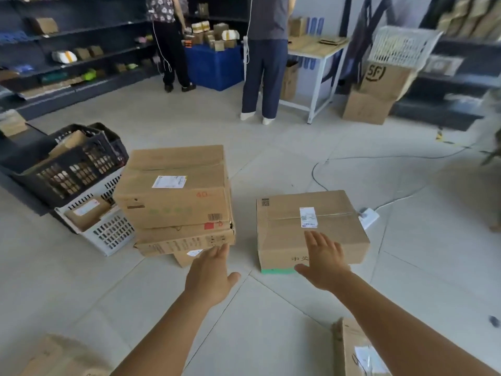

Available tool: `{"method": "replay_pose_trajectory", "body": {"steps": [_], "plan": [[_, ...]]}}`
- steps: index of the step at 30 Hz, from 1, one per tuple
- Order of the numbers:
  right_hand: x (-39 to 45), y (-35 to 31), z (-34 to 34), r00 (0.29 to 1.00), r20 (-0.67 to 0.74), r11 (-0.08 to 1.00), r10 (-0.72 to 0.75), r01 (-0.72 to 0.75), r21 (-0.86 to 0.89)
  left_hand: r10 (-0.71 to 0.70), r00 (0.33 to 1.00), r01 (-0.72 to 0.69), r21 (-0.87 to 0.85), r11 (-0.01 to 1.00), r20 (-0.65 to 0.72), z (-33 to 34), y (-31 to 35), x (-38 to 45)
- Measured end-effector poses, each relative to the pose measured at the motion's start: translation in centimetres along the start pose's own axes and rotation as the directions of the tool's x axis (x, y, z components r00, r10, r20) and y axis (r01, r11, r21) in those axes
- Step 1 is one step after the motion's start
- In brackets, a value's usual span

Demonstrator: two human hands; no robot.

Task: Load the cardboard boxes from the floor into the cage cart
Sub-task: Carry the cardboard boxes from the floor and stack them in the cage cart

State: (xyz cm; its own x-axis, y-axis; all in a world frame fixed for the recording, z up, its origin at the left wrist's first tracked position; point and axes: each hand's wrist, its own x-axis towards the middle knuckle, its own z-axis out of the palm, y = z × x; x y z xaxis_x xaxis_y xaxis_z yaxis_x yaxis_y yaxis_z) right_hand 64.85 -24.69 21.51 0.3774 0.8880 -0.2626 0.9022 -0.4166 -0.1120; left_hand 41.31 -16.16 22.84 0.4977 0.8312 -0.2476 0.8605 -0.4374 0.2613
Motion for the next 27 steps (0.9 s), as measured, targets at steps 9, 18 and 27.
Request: {"method": "replay_pose_trajectory", "body": {"steps": [9, 18, 27], "plan": [[3.9, 6.1, 0.8, 0.975, 0.006, 0.97, 0.224, -0.223, 0.101, 0.112, 0.985, -0.118, 0.035, 0.992, 0.13, 1.9, 2.8, 9.7], [13.7, 16.5, 1.2, 0.959, 0.059, 0.953, 0.277, -0.282, 0.111, 0.035, 0.977, -0.055, 0.094, 0.994, 0.21, 4.6, 7.8, 20.7], [25.6, 26.5, 2.7, 0.958, 0.151, 0.961, 0.245, -0.26, 0.089, -0.143, 0.961, 0.132, 0.061, 0.989, 0.239, 8.8, 13.2, 31.9]]}}
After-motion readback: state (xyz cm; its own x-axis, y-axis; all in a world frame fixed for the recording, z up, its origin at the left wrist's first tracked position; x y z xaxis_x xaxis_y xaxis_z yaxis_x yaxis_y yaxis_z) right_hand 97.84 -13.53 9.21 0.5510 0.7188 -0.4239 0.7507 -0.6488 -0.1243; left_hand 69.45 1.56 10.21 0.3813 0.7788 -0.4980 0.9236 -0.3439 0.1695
